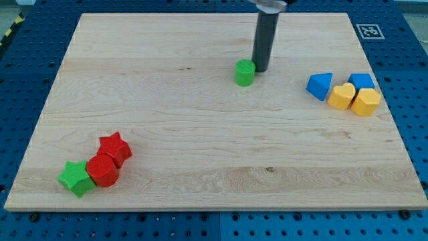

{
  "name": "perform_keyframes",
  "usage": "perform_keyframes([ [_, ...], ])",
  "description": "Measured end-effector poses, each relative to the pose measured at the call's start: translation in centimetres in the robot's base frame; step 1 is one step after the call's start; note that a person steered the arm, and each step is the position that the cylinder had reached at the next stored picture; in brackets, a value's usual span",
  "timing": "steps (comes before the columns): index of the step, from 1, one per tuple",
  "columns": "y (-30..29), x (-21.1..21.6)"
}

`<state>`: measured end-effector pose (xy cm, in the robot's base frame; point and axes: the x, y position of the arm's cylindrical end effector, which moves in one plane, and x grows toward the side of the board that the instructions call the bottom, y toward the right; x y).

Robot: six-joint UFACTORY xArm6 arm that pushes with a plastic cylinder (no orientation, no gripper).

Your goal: Separate the yellow blocks

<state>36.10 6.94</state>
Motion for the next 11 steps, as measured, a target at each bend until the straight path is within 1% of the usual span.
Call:
perform_keyframes([
  [1,3.6,-2.7],
  [2,12.4,-4.1],
  [3,22.4,-2.8],
  [4,27.6,0.5],
  [5,26.9,6.3],
  [6,26.0,9.9],
  [7,26.0,9.9],
  [8,26.1,9.1],
  [9,24.0,9.0],
  [11,16.6,8.4],
])
